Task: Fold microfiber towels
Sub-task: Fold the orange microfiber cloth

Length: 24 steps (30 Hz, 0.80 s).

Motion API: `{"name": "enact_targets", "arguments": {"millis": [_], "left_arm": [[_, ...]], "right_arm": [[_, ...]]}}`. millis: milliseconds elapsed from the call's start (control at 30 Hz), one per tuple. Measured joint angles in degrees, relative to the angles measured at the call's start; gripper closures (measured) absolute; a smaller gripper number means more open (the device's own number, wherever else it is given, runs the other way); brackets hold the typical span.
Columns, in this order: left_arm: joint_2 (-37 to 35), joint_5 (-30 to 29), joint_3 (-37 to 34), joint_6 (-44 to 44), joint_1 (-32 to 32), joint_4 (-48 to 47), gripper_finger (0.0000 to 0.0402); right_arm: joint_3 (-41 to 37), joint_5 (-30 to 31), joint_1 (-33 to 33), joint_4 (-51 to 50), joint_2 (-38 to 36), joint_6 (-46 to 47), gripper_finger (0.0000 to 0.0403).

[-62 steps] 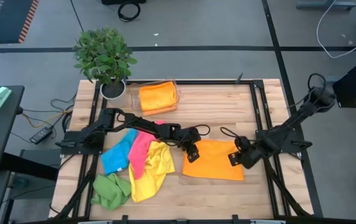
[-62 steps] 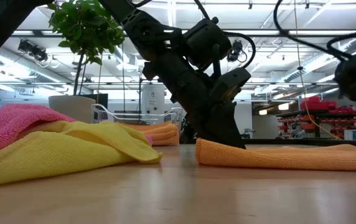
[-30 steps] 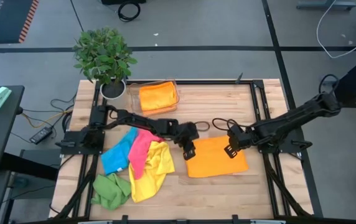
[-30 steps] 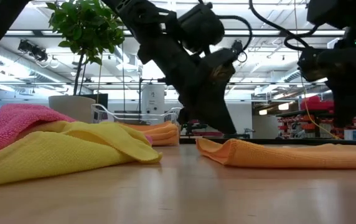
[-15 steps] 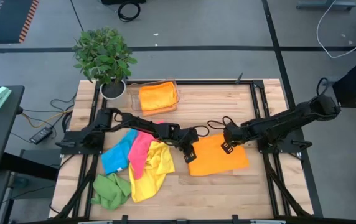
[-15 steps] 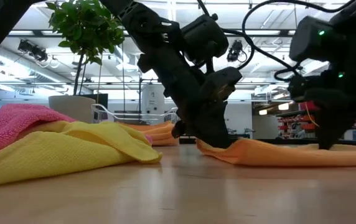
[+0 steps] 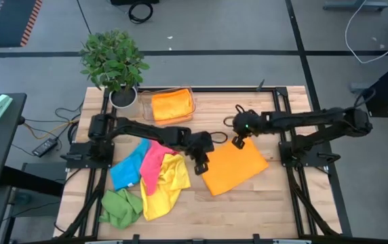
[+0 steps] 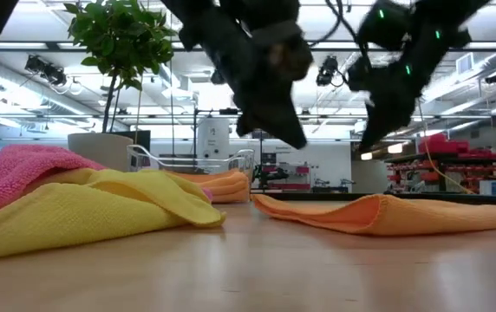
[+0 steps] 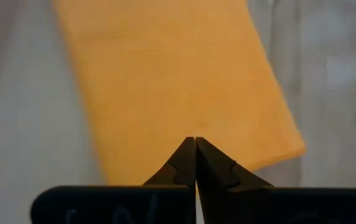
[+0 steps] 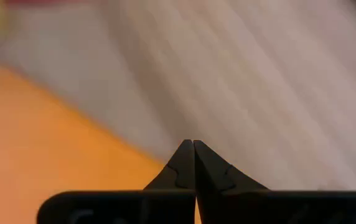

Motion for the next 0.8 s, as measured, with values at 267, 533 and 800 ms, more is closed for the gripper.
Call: {"name": "enact_targets", "arguments": {"millis": [267,533,800], "left_arm": [[-1.18,-1.55,-2.02,13.03,-0.58,-2.04,0.0378],[2.61,-0.43,-7.21,16.13,0.76,11.64,0.0395],[7.7,2.22,-7.0,9.95,1.0,10.34,0.0387]], "right_arm": [[-0.12,2.85,25.63,-5.86,0.5,36.25,0.0403],[-8.68,9.3,41.53,-11.36,0.72,79.78,0.0403],[-8.66,7.06,42.25,-17.99,0.89,82.48,0.0403]]}}
